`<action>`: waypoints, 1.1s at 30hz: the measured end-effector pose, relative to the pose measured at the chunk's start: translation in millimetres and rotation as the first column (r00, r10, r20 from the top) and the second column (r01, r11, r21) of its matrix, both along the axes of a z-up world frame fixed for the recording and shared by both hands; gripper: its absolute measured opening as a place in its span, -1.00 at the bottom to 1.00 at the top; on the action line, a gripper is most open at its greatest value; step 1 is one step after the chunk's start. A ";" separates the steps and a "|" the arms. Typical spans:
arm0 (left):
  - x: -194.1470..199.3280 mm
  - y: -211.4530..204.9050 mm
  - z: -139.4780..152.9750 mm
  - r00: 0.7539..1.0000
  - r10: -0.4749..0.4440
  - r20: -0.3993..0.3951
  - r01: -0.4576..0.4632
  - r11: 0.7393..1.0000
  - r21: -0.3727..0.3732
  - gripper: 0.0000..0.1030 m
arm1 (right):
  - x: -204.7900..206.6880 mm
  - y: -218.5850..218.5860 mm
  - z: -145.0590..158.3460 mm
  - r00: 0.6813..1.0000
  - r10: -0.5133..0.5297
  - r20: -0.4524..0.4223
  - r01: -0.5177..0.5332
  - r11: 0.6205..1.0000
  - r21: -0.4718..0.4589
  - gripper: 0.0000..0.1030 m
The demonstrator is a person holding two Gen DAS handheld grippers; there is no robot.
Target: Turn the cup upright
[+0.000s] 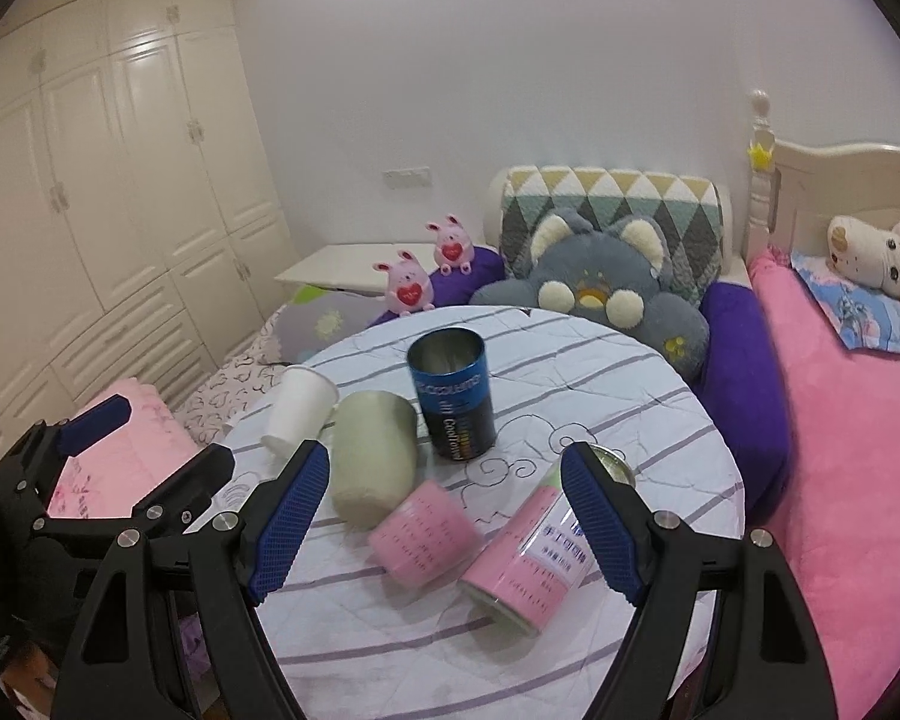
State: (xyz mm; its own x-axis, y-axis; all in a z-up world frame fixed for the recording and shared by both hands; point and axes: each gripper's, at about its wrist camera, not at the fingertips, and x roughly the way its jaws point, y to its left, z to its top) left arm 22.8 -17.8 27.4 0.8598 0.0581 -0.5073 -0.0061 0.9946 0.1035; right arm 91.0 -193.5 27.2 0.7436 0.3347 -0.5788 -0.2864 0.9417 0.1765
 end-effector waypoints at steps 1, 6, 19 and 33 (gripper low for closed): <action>-4.0 -1.3 1.2 1.000 0.003 0.011 -0.003 1.000 0.003 0.99 | -4.2 1.1 1.0 1.000 0.003 0.008 -0.003 1.000 0.008 0.57; -31.0 -3.8 4.4 0.996 0.054 0.077 -0.056 0.998 0.025 0.99 | -26.7 -0.2 4.6 0.996 0.028 0.088 -0.029 1.000 0.007 0.57; -71.0 -19.7 -3.5 0.984 0.110 0.143 -0.108 0.994 -0.019 0.99 | -61.7 -18.5 -2.1 0.983 0.036 0.180 -0.037 0.999 0.007 0.57; -77.6 -32.6 -16.6 0.983 0.135 0.127 -0.129 0.990 -0.058 1.00 | -73.7 -30.9 -14.6 0.973 0.091 0.211 -0.090 0.996 -0.013 0.57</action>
